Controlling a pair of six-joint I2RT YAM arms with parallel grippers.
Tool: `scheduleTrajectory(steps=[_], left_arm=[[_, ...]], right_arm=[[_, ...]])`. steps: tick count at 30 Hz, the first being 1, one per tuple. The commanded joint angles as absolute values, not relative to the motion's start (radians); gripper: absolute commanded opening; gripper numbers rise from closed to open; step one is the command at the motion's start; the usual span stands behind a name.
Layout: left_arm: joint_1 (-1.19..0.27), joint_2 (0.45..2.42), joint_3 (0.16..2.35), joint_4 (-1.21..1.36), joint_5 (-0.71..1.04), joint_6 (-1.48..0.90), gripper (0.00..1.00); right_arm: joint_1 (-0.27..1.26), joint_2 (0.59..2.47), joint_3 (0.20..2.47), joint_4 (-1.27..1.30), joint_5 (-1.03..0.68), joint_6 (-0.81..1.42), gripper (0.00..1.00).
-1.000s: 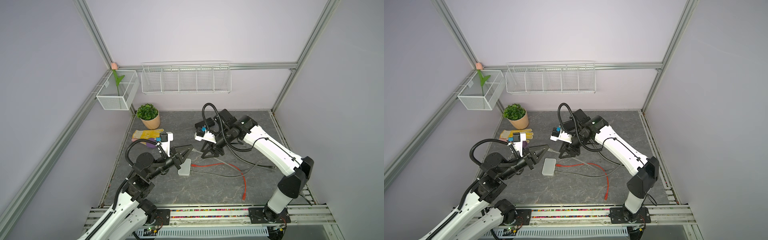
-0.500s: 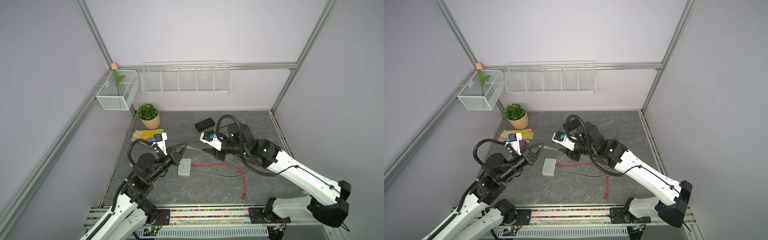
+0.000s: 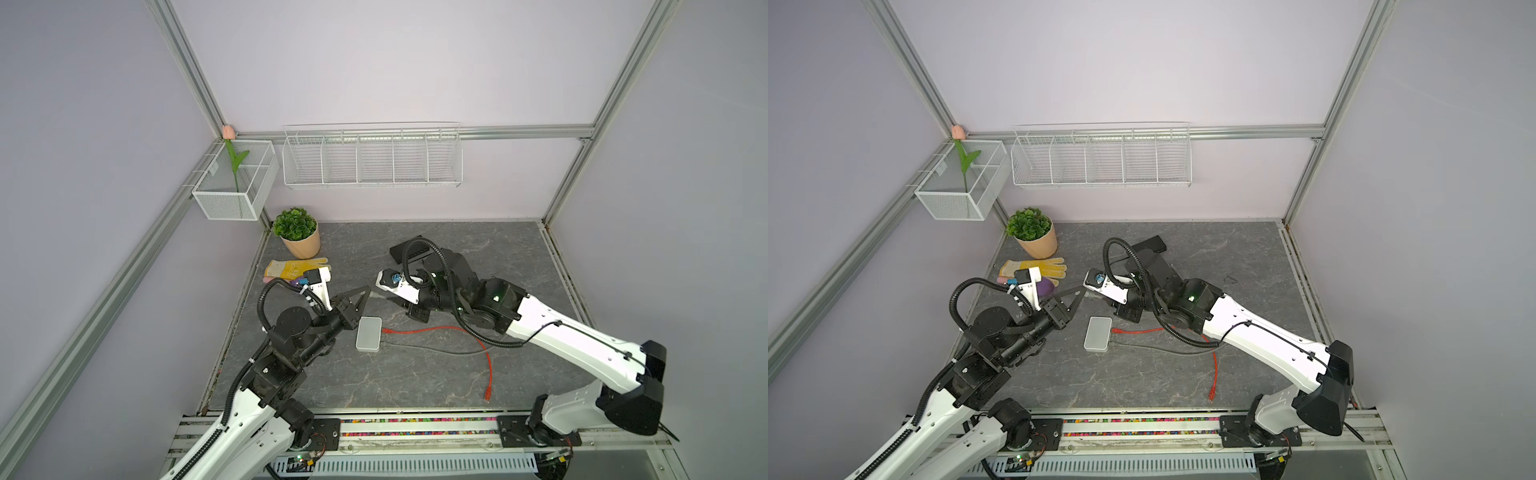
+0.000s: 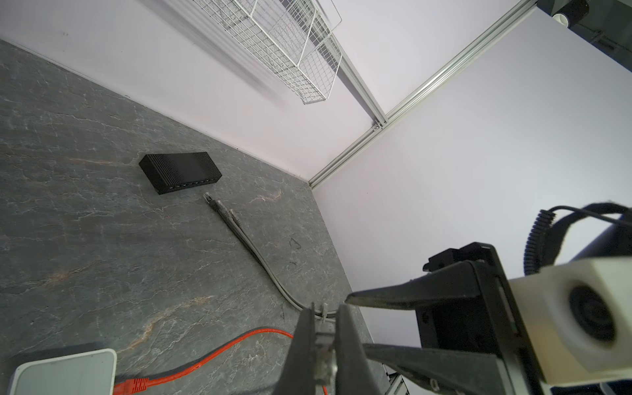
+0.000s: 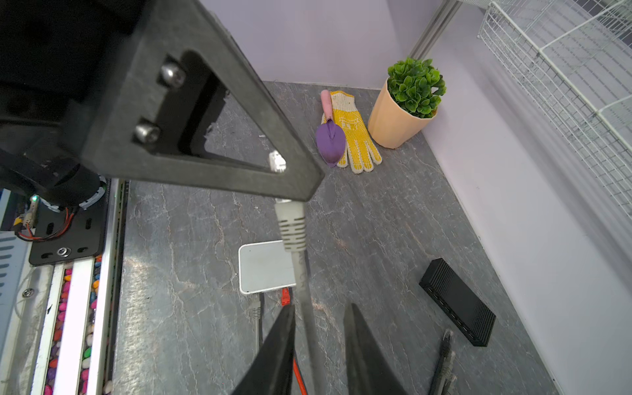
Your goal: Insert the plug into the switch port
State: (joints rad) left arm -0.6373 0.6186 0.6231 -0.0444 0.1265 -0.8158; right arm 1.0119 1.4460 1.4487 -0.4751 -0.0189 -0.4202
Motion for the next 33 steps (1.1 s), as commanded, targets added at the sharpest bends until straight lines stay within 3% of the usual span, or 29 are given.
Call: scheduleTrajectory(steps=[1,20,28,33], left_arm=[[-0.641,0.607,0.642,-0.062,0.112,-0.833,0.00],[-0.641,0.598,0.658,-0.096,0.095,-0.824,0.00],[-0.641,0.598,0.660,-0.105,0.093,-0.816,0.00],[-0.641,0.597,0.665,-0.109,0.097,-0.814,0.00]], right_arm=[[1.023,1.472,1.491,-0.495,-0.022,-0.443,0.28],[1.050,1.552,1.542,-0.541,0.014,-0.462,0.29],[1.055,1.553,1.544,-0.537,0.035,-0.462,0.10],[1.060,1.555,1.548,-0.540,0.042,-0.468,0.07]])
